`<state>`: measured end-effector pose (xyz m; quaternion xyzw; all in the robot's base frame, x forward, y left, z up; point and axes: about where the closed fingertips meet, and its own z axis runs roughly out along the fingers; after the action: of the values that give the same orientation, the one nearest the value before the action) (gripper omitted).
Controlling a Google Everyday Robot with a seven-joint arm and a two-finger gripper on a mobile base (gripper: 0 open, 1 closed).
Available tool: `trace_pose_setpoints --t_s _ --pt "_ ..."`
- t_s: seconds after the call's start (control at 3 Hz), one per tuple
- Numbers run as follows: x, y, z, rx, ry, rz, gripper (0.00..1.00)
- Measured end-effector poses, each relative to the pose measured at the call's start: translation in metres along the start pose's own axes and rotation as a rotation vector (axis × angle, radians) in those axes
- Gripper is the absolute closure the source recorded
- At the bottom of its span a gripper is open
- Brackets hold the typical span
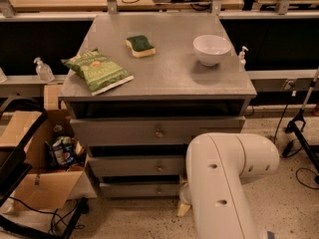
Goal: Open bottom drawer
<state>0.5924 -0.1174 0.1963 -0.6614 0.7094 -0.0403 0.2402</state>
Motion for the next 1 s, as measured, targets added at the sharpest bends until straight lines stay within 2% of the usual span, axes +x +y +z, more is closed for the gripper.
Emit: trace_pose_setpoints --t_s 0.33,0.67,1.0 --pt "0.006 -0.007 0.022 -0.026 0.011 -0.007 0.18" --pt "0.013 -0.002 0.037 -0.058 0.016 -0.001 0.49" --pt "0.013 -0.003 0.036 -0.058 0.016 -0.001 0.72"
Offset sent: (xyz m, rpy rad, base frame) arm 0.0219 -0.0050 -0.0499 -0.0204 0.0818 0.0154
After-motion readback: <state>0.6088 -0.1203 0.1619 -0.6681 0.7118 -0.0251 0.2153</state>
